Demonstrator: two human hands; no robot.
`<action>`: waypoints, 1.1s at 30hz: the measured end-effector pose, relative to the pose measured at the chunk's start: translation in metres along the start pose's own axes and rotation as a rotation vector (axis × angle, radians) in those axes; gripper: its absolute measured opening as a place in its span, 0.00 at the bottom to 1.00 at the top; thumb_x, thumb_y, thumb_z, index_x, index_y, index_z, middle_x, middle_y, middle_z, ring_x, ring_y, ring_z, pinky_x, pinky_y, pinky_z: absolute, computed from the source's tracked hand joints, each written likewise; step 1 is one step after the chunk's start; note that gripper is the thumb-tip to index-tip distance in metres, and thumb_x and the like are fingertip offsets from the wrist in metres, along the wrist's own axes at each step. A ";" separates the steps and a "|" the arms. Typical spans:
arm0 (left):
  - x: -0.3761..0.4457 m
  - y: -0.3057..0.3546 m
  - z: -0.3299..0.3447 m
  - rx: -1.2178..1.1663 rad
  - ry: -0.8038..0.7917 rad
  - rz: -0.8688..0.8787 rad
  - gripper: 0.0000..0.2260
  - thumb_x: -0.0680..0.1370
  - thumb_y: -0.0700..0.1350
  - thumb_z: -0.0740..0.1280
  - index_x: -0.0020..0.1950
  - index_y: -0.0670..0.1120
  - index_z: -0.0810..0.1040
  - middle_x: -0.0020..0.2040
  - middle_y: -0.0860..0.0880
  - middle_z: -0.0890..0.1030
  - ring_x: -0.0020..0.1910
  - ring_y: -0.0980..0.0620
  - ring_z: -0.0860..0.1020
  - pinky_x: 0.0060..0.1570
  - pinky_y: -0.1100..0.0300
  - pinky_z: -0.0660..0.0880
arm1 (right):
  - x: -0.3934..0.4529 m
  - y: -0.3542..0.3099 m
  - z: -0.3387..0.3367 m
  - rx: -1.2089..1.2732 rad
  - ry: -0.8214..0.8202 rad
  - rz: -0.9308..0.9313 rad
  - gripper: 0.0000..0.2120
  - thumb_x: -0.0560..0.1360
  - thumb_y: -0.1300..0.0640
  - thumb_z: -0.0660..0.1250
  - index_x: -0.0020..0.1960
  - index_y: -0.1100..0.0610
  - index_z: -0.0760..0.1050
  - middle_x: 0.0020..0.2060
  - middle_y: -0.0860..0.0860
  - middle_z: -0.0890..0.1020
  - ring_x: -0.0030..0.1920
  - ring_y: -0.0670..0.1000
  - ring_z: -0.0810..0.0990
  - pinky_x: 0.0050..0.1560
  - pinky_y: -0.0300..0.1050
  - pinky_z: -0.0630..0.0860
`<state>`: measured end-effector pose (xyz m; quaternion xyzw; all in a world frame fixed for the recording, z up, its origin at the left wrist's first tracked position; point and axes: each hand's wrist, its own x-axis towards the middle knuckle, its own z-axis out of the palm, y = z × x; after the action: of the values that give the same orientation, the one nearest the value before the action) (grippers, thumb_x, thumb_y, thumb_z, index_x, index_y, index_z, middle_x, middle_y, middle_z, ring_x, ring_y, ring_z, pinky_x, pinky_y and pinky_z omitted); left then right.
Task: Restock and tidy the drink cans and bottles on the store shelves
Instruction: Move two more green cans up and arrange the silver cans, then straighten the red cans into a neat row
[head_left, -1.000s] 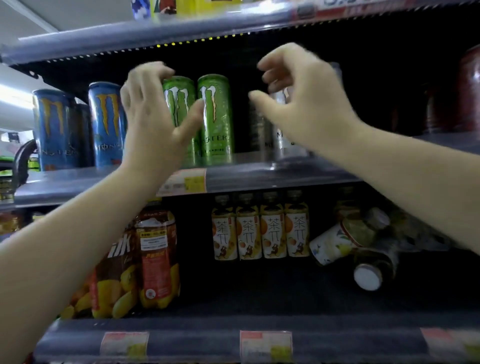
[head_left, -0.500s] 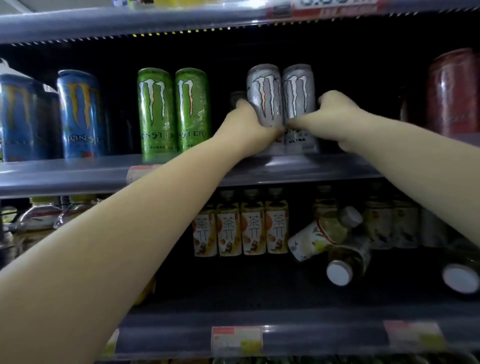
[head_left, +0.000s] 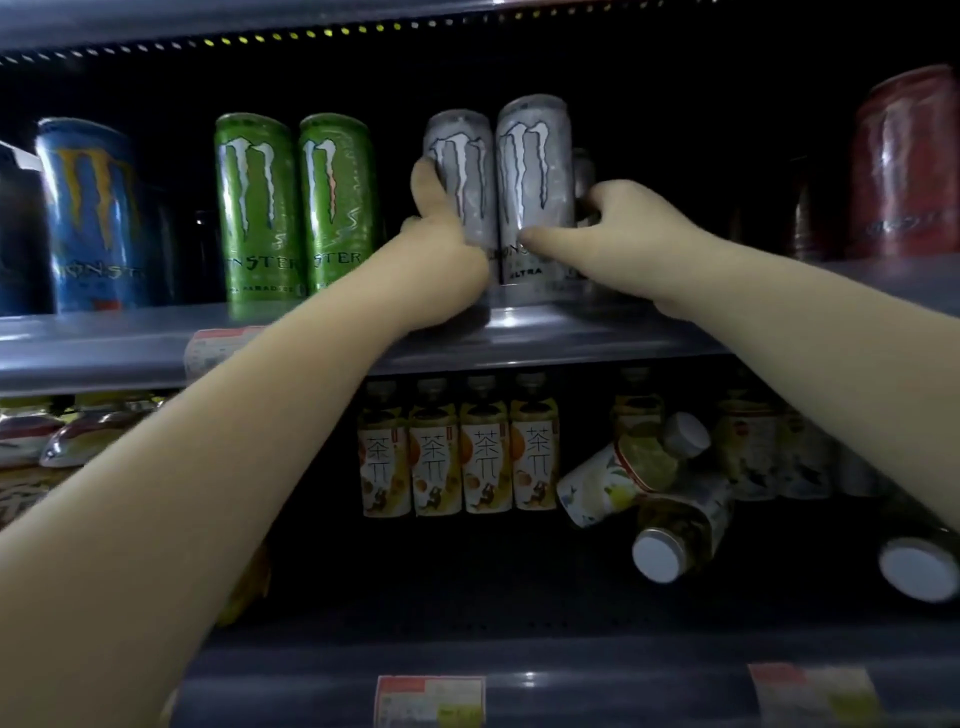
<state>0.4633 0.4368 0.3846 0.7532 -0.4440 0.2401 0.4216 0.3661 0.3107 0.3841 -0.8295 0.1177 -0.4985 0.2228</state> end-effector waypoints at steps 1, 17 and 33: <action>0.001 0.000 0.000 0.011 -0.012 -0.007 0.34 0.81 0.40 0.59 0.78 0.45 0.39 0.61 0.37 0.75 0.49 0.44 0.74 0.34 0.61 0.71 | 0.001 0.000 0.000 -0.027 0.001 -0.014 0.22 0.68 0.40 0.71 0.52 0.56 0.76 0.42 0.50 0.81 0.44 0.52 0.81 0.44 0.47 0.79; 0.002 -0.004 0.010 0.056 0.199 -0.032 0.27 0.81 0.44 0.58 0.76 0.36 0.51 0.58 0.26 0.73 0.52 0.30 0.75 0.48 0.42 0.71 | -0.007 -0.003 -0.010 -0.140 -0.039 -0.196 0.21 0.75 0.43 0.66 0.31 0.52 0.65 0.27 0.46 0.70 0.28 0.44 0.70 0.21 0.28 0.66; -0.032 0.155 0.131 -0.055 0.292 0.489 0.17 0.78 0.48 0.65 0.63 0.42 0.71 0.59 0.46 0.76 0.57 0.52 0.75 0.59 0.55 0.75 | -0.038 0.134 -0.202 -0.310 0.441 -0.189 0.26 0.73 0.54 0.69 0.68 0.58 0.67 0.64 0.58 0.69 0.65 0.54 0.69 0.63 0.35 0.62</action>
<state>0.3108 0.3015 0.3570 0.5694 -0.5537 0.4284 0.4308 0.1739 0.1587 0.3712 -0.7325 0.1602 -0.6615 0.0149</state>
